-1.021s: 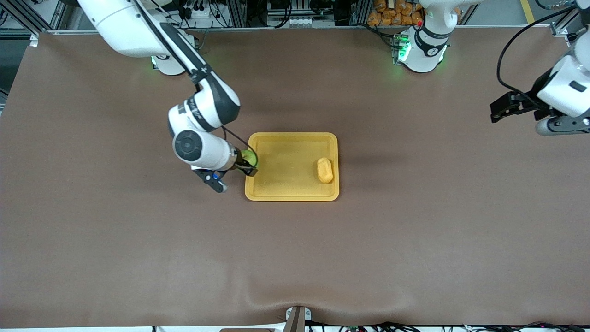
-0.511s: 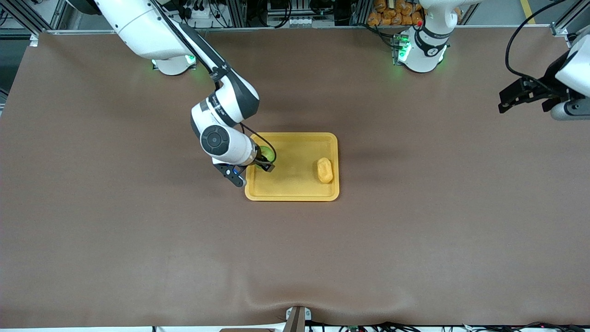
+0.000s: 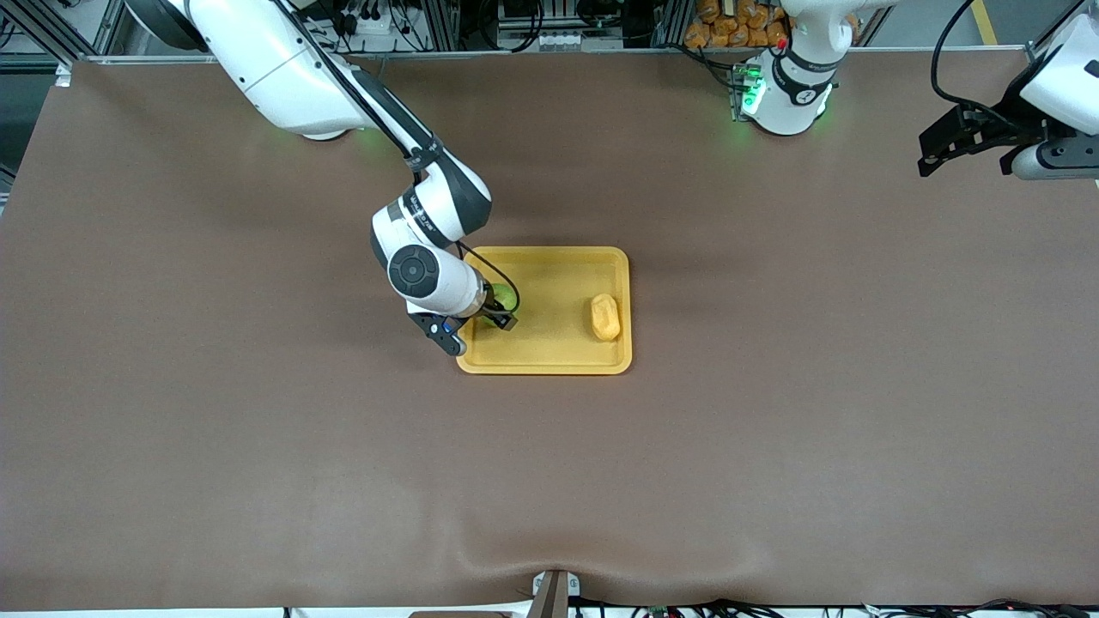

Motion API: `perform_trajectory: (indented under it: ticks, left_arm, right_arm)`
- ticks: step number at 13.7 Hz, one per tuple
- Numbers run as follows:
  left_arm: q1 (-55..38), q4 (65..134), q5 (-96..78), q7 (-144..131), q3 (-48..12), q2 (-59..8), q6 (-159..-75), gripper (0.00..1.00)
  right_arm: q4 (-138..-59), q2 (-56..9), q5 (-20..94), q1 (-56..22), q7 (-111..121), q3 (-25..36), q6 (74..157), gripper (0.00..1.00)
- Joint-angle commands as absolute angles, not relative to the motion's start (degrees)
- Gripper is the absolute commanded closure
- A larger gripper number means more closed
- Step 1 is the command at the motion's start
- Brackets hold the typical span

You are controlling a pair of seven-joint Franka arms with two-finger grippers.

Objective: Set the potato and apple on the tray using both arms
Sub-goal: 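Lower the apple onto the tray and open the right gripper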

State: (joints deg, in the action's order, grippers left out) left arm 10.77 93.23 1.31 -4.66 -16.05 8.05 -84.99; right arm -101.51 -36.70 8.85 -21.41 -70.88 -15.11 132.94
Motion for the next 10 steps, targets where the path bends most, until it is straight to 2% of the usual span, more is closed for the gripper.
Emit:
perform_trajectory:
  ticks: [1, 2, 3, 7, 10]
  left_arm:
    - [11.51, 93.96, -0.18, -3.69, -16.0, 9.14, -84.38, 0.0]
    - [11.51, 93.78, -0.18, -3.43, -15.91, 8.88, -84.38, 0.0]
    - [11.51, 93.69, -0.18, -3.43, -15.91, 8.79, -84.38, 0.0]
    - [11.34, 93.17, -0.18, -3.17, -16.08, 8.18, -84.38, 0.0]
    - [11.16, 93.16, -0.18, -2.11, -16.17, 7.82, -84.38, 0.0]
  right_arm:
    - [-100.2, -37.79, 7.73, -22.41, -72.6, -14.5, 134.03, 0.64]
    - [-100.2, -37.79, 7.73, -22.24, -72.68, -14.5, 133.77, 0.04]
    - [-100.02, -37.71, 7.73, -22.06, -72.51, -14.5, 133.6, 0.0]
    - [-99.58, -37.18, 7.82, -21.36, -71.81, -14.41, 131.85, 0.0]
    - [-93.45, -37.09, 7.82, -20.13, -72.16, -14.41, 121.59, 0.0]
